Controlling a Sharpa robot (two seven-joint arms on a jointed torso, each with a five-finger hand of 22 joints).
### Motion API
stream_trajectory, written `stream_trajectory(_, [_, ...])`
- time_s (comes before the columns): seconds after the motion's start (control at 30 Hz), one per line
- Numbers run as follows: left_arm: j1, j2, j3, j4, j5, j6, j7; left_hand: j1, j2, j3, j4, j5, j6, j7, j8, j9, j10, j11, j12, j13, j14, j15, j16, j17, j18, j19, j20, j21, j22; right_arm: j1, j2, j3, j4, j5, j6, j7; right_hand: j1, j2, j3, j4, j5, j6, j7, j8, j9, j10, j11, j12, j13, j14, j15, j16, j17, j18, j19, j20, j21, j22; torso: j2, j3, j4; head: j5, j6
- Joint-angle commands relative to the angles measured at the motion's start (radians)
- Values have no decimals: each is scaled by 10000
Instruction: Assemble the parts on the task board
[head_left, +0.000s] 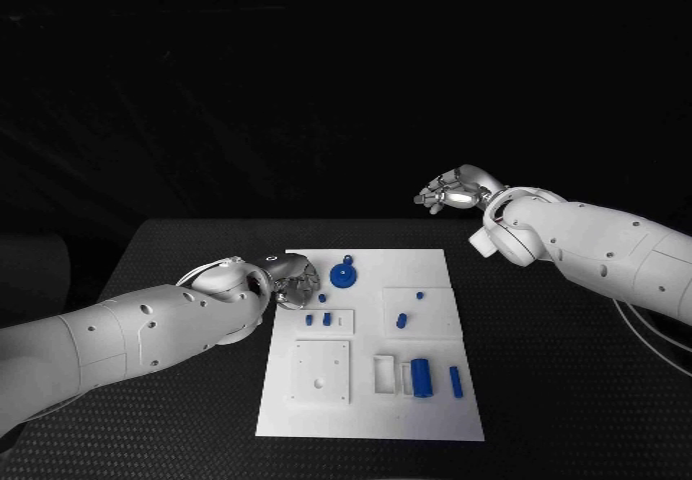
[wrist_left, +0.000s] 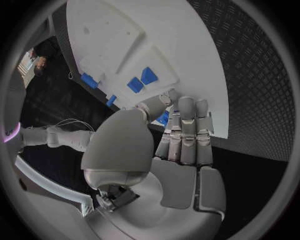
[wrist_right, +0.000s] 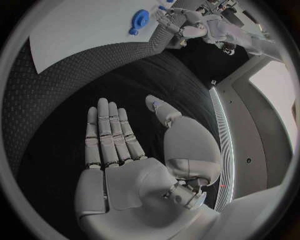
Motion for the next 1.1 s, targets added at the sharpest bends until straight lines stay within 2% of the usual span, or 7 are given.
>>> stream_trajectory(0.03, [0,-201,72,-1,842,-465,162,5,-45,34,52,26,115,92,123,35,-93,251,118,44,-43,-2,78,-25,81,6,38,41,234,-3,-107,4,237,-546,499,124,445,36,127,-273,-235,-1,73,96,-7,136,-33,-16,5,62,46,-51,30,116,128,22,-43,59,-3,6,6,-25,57])
stream_trajectory(0.13, [44,-342,360,-13,1990,-662,388,-67,-61,6,138,24,211,138,209,60,169,175,317,123,-125,-68,2,-87,69,-1,16,58,228,-7,-213,4,473,-995,701,134,871,28,376,-438,-473,122,24,174,0,299,-89,-32,3,129,17,-46,46,146,248,34,-63,114,-6,14,1,-97,113])
stream_trajectory(0.37, [401,-877,706,239,6162,-808,1348,-684,-125,-169,542,18,557,293,551,248,336,170,738,247,-806,-8,-1255,-808,-248,-775,128,-658,-15,-125,-594,3,1208,-2583,1165,40,1346,122,944,-610,-814,498,-130,394,18,1414,-314,-1217,17,1007,-391,182,153,444,1131,27,6,236,-11,12,5,-340,219])
stream_trajectory(0.5, [594,-1245,763,578,7428,-428,2304,-1056,-39,-495,566,37,513,298,648,346,388,180,928,265,-1194,348,-2561,-1431,-304,-1524,551,-1415,-254,-224,-954,-2,1816,-3743,1320,-107,1493,205,1142,-719,-934,770,-230,520,26,2070,-432,-1844,72,1618,-645,335,242,610,1729,-8,128,326,-35,12,23,-477,253])
stream_trajectory(0.73, [686,-1709,764,1126,9152,212,3159,-1223,129,-739,468,23,444,287,691,401,402,203,723,84,-1202,592,-3645,-1759,-304,-1648,717,-1821,-330,-430,-1552,-20,2821,-5458,1217,-446,1592,246,1370,-801,-1269,1174,-392,642,-15,2859,-601,-2480,150,2334,-934,466,359,610,2473,-261,308,404,-89,6,36,-626,308])
stream_trajectory(0.97, [677,-2116,759,1558,10504,746,3561,-1678,121,-1287,407,20,145,307,568,359,170,289,367,-130,-1414,803,-4379,-1850,-304,-1890,893,-2155,-337,-638,-2036,-223,3878,-7712,860,-1110,1587,42,1446,-786,-1528,1342,-477,656,-65,3251,-668,-2893,206,2759,-1097,520,454,610,2919,-426,429,424,-155,-14,1,-703,321])
stream_trajectory(1.1, [672,-2135,758,1521,10811,973,3683,-1957,77,-1565,430,12,-104,276,454,309,-81,296,124,-264,-1581,886,-4733,-1861,-304,-1903,930,-2291,-344,-744,-2103,-288,4200,-8451,678,-1468,1604,-287,1658,-629,-1725,1288,-451,587,-124,3256,-628,-3148,201,2820,-1108,476,476,610,2994,-446,417,414,-190,-16,-2,-657,307])
